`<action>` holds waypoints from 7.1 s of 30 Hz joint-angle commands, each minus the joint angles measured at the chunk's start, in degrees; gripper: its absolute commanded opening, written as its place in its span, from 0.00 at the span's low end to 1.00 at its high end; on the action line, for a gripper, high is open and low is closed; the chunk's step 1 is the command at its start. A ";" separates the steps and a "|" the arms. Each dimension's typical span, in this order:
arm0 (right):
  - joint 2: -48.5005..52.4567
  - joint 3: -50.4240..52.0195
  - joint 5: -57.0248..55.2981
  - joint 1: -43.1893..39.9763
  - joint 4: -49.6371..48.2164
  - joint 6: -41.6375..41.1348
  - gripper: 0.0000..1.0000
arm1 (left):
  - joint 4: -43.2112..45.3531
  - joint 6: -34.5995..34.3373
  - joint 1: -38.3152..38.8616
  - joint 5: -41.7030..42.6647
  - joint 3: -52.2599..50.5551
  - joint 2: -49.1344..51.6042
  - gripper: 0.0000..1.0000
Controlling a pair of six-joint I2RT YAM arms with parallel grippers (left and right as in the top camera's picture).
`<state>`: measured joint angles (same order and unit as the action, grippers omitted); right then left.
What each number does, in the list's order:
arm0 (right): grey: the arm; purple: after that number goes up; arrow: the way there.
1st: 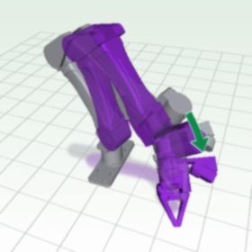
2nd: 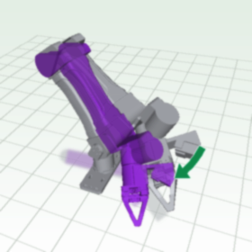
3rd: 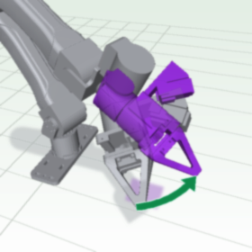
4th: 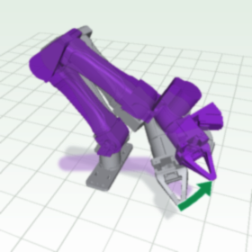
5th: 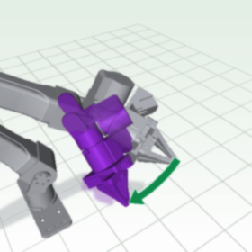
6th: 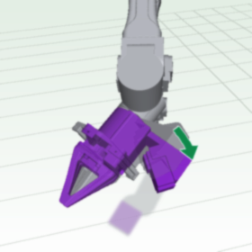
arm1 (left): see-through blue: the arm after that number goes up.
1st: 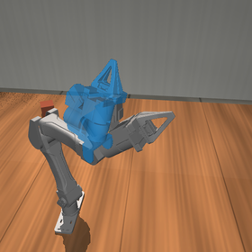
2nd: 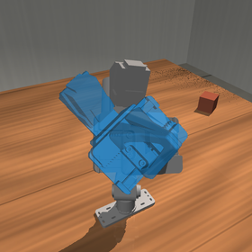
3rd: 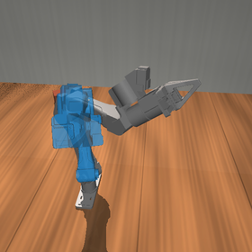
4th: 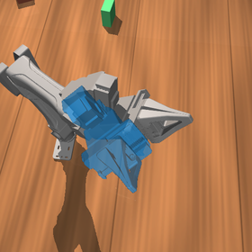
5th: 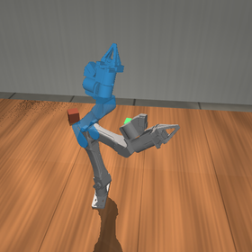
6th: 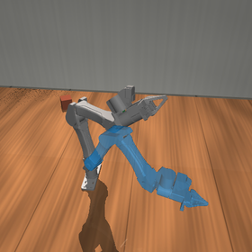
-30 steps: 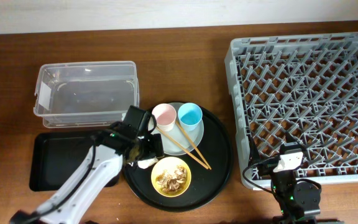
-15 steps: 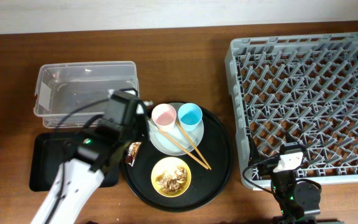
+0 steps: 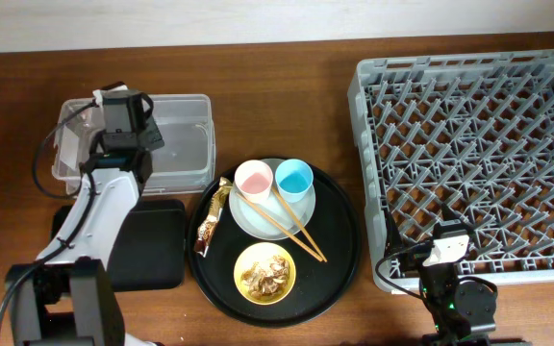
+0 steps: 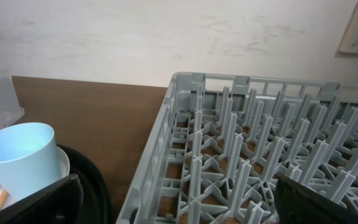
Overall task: Sort waste into correct bins and load items into the dishwasher rack
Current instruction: 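Grasp the white tissue with the left gripper and drop it into the clear bin, then grasp the gold wrapper with the left gripper and drop it into the clear bin, then grasp the rim of the yellow bowl with the left gripper, then tip the yellow bowl over the black tray to dump the scraps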
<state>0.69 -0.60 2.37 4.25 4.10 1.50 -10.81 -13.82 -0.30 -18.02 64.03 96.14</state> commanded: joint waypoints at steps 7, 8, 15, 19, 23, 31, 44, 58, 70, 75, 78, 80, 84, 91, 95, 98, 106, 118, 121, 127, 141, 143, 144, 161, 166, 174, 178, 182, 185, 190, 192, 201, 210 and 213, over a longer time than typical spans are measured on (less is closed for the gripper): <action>-0.33 0.28 -0.31 -0.24 0.22 -0.26 0.99 | 5.46 3.85 -1.75 3.69 0.44 5.27 0.71; -0.33 0.28 -0.28 -0.24 0.22 -0.26 0.99 | 5.42 5.01 -1.75 3.69 0.44 5.27 0.80; -0.33 0.28 -0.28 -0.24 0.24 -0.26 0.99 | -26.23 13.29 -1.75 10.93 28.09 3.80 0.99; -0.33 0.28 -0.28 -0.24 0.22 -0.26 0.99 | -59.54 1.01 0.09 18.16 39.30 -0.22 0.97; -0.33 0.28 -0.28 -0.24 0.22 -0.26 0.99 | -73.75 1.92 7.13 16.22 39.08 -5.86 0.98; -0.33 0.28 -0.28 -0.24 0.24 -0.26 0.99 | -65.44 1.88 14.95 13.70 13.22 -6.08 0.71; -0.33 0.28 -0.28 -0.24 0.22 -0.24 0.99 | -22.14 1.88 24.26 6.80 -14.49 -6.05 0.60; -0.33 0.28 -0.28 -0.24 0.24 -0.26 0.99 | -25.75 1.88 24.26 0.17 -10.49 -4.55 0.13; -0.33 0.28 -0.28 -0.24 0.22 -0.26 0.99 | -8.20 1.88 12.52 -8.31 -1.29 -15.93 0.11; -0.33 0.28 -0.28 -0.24 0.22 -0.26 0.99 | 1.40 1.90 7.15 -1.03 -1.29 -0.04 0.14; -0.33 0.28 -0.28 -0.24 0.22 -0.26 0.98 | 1.81 4.04 7.15 -1.20 -0.94 0.94 0.64; -0.33 0.28 -0.28 -0.24 0.22 -0.26 0.99 | -1.66 4.48 7.28 -0.83 0.72 -3.76 0.70; -0.33 0.28 -0.28 -0.24 0.22 -0.26 0.99 | -28.37 -0.98 14.53 27.39 1.88 -22.60 0.43; -0.33 0.28 -0.31 -0.24 0.22 -0.26 0.99 | -49.20 -6.56 34.88 27.58 -1.66 -23.93 0.45; -0.33 0.28 -0.28 -0.24 0.22 -0.26 0.99 | -44.00 -9.94 41.68 26.99 -3.37 -21.33 0.45; -0.33 0.28 -0.31 -0.24 0.22 -0.26 0.99 | -41.62 -12.57 45.18 25.22 -3.48 -16.06 0.45; -0.33 0.28 -0.28 -0.24 0.24 -0.26 0.99 | -49.24 -14.25 42.21 11.10 -6.49 -10.84 0.48; -0.33 0.28 -0.28 -0.24 0.22 -0.26 0.99 | -38.64 -15.28 40.98 12.59 -17.40 -10.80 0.15; -0.33 0.28 -0.28 -0.24 0.22 -0.26 0.99 | -38.80 -15.26 40.65 12.15 -17.38 -10.86 0.01; -0.33 0.28 -0.28 -0.24 0.24 -0.26 0.99 | -41.05 -15.28 30.34 12.17 -15.61 -11.78 0.00; -0.33 0.28 -0.28 -0.24 0.22 -0.26 0.99 | -43.74 -14.84 43.82 17.99 -6.67 -17.38 0.40; -0.33 0.28 -0.31 -0.24 0.22 -0.26 0.99 | -40.68 -15.85 49.75 14.40 -6.67 -15.34 0.40; -0.33 0.28 -0.28 -0.24 0.22 -0.26 0.99 | -40.54 -16.81 50.18 13.70 -6.67 -14.05 0.37; -0.33 0.28 -0.28 -0.24 0.22 -0.26 0.99 | -36.13 -17.00 50.53 12.59 -6.64 -1.01 0.01; -0.33 0.28 -0.28 -0.24 0.22 -0.26 0.99 | -42.93 -16.92 50.47 9.60 0.74 -1.05 0.00; -0.33 0.28 -0.28 -0.24 0.22 -0.26 0.99 | -64.87 -10.01 31.34 9.16 22.77 -4.07 0.00; -0.33 0.28 -0.28 -0.24 0.22 -0.26 0.99 | -65.64 -8.33 20.46 9.14 22.77 -7.43 0.00; -0.33 0.28 -0.28 -0.24 0.22 -0.26 0.99 | -66.36 -4.94 5.01 11.89 20.90 -7.67 0.00; -0.33 0.28 -0.28 -0.24 0.22 -0.26 0.99 | -64.98 -1.14 -4.24 17.42 18.03 -7.67 0.00; -0.33 0.28 -0.28 -0.24 0.22 -0.26 0.99 | -61.72 12.94 -16.22 41.38 13.29 -8.61 0.00; -0.33 0.28 -0.28 -0.24 0.22 -0.26 0.99 | -58.99 13.70 -20.81 46.95 9.44 -10.95 0.00; -0.33 0.28 -0.28 -0.24 0.22 -0.26 0.99 | -41.97 24.70 -42.88 82.40 -12.70 -14.32 0.00; -0.33 0.28 -0.28 -0.24 0.22 -0.26 0.99 | -41.86 27.69 -50.14 95.30 -15.30 -14.32 0.00; -0.33 0.28 -0.28 -0.24 0.22 -0.26 0.99 | -41.90 27.69 -50.14 95.95 -15.30 -14.32 0.00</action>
<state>0.69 -0.62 2.37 4.25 4.10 1.52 -52.84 12.67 -50.06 74.61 48.95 82.48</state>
